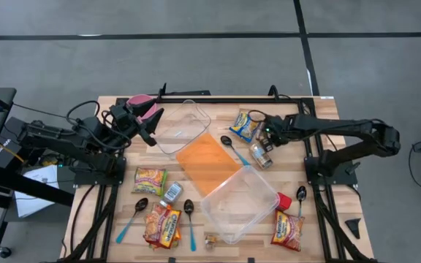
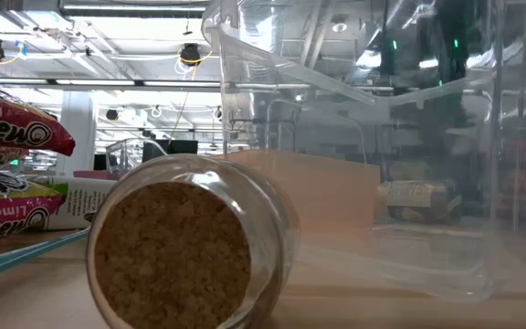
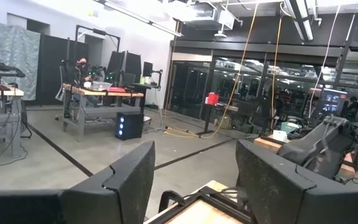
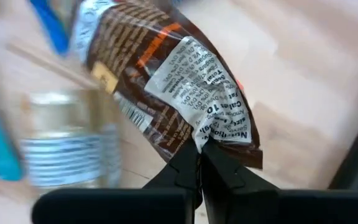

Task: Pick & Place Food Item
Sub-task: Put the orange seasoning pack into the orange bin

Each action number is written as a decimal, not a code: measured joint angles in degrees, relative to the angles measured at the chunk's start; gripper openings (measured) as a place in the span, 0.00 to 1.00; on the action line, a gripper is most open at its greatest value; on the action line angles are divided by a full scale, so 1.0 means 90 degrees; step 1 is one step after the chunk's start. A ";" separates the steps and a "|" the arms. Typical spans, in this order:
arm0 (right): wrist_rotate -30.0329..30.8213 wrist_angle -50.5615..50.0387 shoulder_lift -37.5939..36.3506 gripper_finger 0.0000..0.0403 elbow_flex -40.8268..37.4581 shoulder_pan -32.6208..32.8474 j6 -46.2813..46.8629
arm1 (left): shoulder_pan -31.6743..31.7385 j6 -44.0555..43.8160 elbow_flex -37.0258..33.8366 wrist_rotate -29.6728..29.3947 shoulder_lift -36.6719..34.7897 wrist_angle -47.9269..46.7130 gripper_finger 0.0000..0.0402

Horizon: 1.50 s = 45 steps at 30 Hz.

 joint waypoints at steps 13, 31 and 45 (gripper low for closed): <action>0.0932 0.0292 0.0002 0.01 0.2367 0.1523 -0.0847 | -0.0002 0.0002 0.0000 -0.0002 0.0000 -0.0006 0.54; -0.0836 0.1550 0.1714 0.01 0.3344 0.2593 -0.1326 | -0.0002 0.0003 0.0000 0.0120 0.0007 -0.0035 0.54; -0.1232 -0.0492 0.3676 0.01 0.5100 0.2596 -0.2303 | -0.0002 0.0005 0.0000 0.0354 0.0112 -0.0046 0.54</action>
